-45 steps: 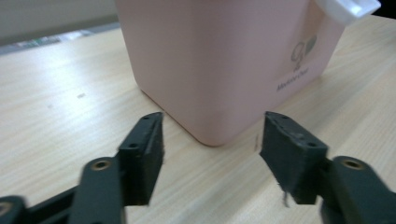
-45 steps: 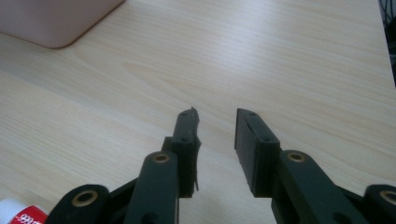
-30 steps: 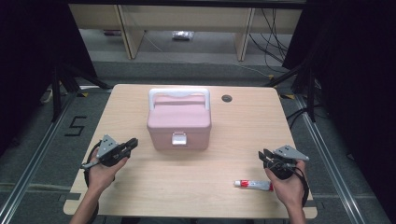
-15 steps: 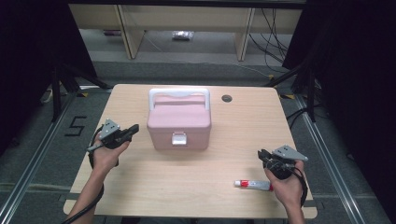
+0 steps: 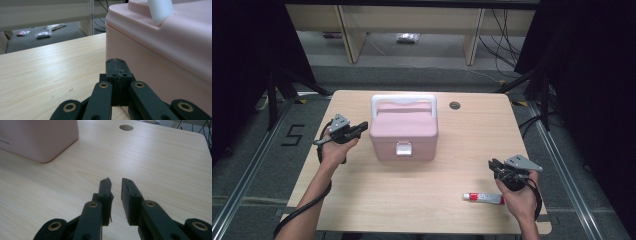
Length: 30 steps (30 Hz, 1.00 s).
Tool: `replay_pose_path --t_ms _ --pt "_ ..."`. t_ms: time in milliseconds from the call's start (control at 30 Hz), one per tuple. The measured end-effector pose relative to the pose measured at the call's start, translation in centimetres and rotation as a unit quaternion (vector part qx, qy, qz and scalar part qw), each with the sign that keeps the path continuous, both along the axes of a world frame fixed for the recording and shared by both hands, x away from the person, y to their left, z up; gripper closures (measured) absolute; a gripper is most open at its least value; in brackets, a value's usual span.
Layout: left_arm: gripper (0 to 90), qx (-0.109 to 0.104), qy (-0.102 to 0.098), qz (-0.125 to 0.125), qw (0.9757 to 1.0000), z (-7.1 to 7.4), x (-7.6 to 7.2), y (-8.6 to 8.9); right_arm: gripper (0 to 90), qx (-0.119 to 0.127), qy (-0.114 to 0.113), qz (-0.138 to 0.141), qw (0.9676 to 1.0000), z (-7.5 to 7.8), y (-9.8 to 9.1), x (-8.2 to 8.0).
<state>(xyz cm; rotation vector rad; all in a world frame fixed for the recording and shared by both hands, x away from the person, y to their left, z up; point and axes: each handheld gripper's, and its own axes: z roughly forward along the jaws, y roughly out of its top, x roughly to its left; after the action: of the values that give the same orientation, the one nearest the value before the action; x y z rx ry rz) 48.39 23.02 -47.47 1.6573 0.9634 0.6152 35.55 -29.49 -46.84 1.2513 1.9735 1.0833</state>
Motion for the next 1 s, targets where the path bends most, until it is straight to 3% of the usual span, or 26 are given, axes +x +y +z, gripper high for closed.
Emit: replay_pose_path --t_ms 67,100,133,167,233,300,367,467,633,667,733,767,800,833,867,1000 --pt "89.8 0.001 -0.001 -0.005 1.0 0.0 0.4 -0.4 78.7 0.002 0.006 0.001 1.0 0.1 -0.1 0.1" --pt "89.8 -0.001 -0.003 -0.007 1.0 0.0 0.5 -0.5 78.8 0.014 0.017 -0.007 0.9997 0.1 0.1 0.0" --pt "89.8 0.001 -0.001 -0.009 1.0 0.0 0.6 -0.7 78.8 0.016 0.013 -0.007 0.9998 0.1 0.1 0.1" --pt "89.8 0.003 -0.001 -0.012 0.9999 0.0 0.7 -0.8 79.1 0.0 0.001 0.003 1.0 0.1 -0.1 0.3" --pt "89.8 0.004 0.0 -0.013 0.9999 0.0 0.8 -1.2 80.2 0.015 0.015 -0.005 0.9998 0.3 0.2 0.2" --pt "89.9 0.009 0.0 -0.01 0.9999 0.0 0.9 -1.3 81.3 -0.004 0.001 0.005 1.0 0.5 -0.2 0.4" --pt "89.9 0.009 -0.001 -0.013 0.9999 0.0 1.0 -1.3 82.4 0.013 0.013 -0.005 0.9998 0.5 0.1 0.3" --pt "89.9 0.011 -0.003 -0.02 0.9997 0.1 1.1 -1.4 83.0 -0.005 -0.001 0.003 1.0 0.6 -0.4 0.5" --pt "89.8 0.018 -0.008 -0.029 0.9994 0.3 1.3 -2.3 83.2 0.002 0.004 -0.002 1.0 0.5 -0.4 0.5" --pt "89.8 0.018 -0.008 -0.029 0.9994 0.3 1.3 -2.3 83.2 -0.007 -0.001 0.001 1.0 0.5 -0.6 0.6" --pt "89.9 0.02 -0.008 -0.036 0.9991 0.4 1.3 -3.3 83.2 -0.007 0.0 0.001 1.0 0.5 -0.6 0.6" --pt "89.8 0.022 -0.008 -0.04 0.9989 0.4 1.3 -3.6 83.2 0.012 0.018 -0.007 0.9997 0.4 -0.4 0.4" --pt "89.9 0.024 -0.008 -0.043 0.9988 0.4 1.4 -3.9 83.3 0.012 0.023 -0.008 0.9996 0.5 -0.4 0.4" --pt "89.8 0.024 -0.009 -0.047 0.9986 0.4 1.4 -4.3 83.3 0.014 0.02 -0.009 0.9997 0.4 -0.4 0.4" --pt "89.8 0.025 -0.01 -0.052 0.9983 0.5 1.4 -4.8 83.3 -0.002 0.006 -0.001 1.0 0.4 -0.7 0.6" --pt "89.8 0.027 -0.011 -0.066 0.9974 0.6 1.3 -6.6 83.3 -0.007 0.005 -0.003 1.0 0.4 -1.0 0.6"
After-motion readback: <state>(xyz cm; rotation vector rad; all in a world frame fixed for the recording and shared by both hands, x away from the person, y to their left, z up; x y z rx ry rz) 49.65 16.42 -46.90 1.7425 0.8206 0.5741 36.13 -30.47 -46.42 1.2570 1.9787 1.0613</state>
